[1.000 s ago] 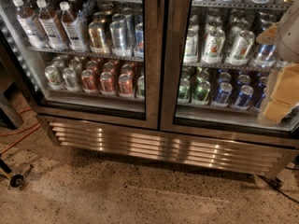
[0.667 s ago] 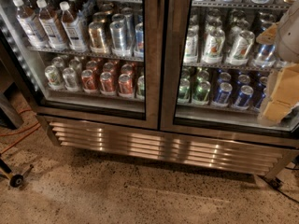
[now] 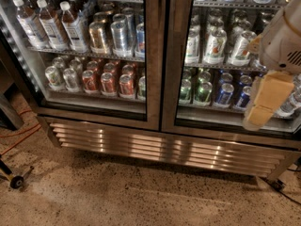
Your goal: Open left fridge door
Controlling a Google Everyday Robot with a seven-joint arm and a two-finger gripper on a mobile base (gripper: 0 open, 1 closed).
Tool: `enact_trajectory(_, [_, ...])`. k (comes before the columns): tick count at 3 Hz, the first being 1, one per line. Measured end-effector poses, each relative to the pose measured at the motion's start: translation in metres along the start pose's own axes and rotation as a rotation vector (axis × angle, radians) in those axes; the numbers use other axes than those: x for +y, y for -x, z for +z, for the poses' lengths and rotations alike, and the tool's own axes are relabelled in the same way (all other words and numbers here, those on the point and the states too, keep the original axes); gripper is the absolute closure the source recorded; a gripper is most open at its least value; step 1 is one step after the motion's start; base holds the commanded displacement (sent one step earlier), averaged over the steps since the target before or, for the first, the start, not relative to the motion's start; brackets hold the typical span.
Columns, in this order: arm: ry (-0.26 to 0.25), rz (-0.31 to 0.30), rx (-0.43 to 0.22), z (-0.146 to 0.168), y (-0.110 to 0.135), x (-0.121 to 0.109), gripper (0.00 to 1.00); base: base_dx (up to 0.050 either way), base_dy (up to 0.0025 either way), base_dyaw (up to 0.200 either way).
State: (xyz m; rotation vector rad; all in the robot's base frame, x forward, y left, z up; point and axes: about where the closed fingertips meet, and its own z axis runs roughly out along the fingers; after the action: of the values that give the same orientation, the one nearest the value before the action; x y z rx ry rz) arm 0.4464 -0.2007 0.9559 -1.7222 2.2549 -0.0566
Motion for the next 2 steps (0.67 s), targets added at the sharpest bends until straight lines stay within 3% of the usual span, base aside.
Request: enact_trajectory(2, [0.005,-0.091,0.09,0.059,0.038,0.035,0.0,0.0,0.0,0.0])
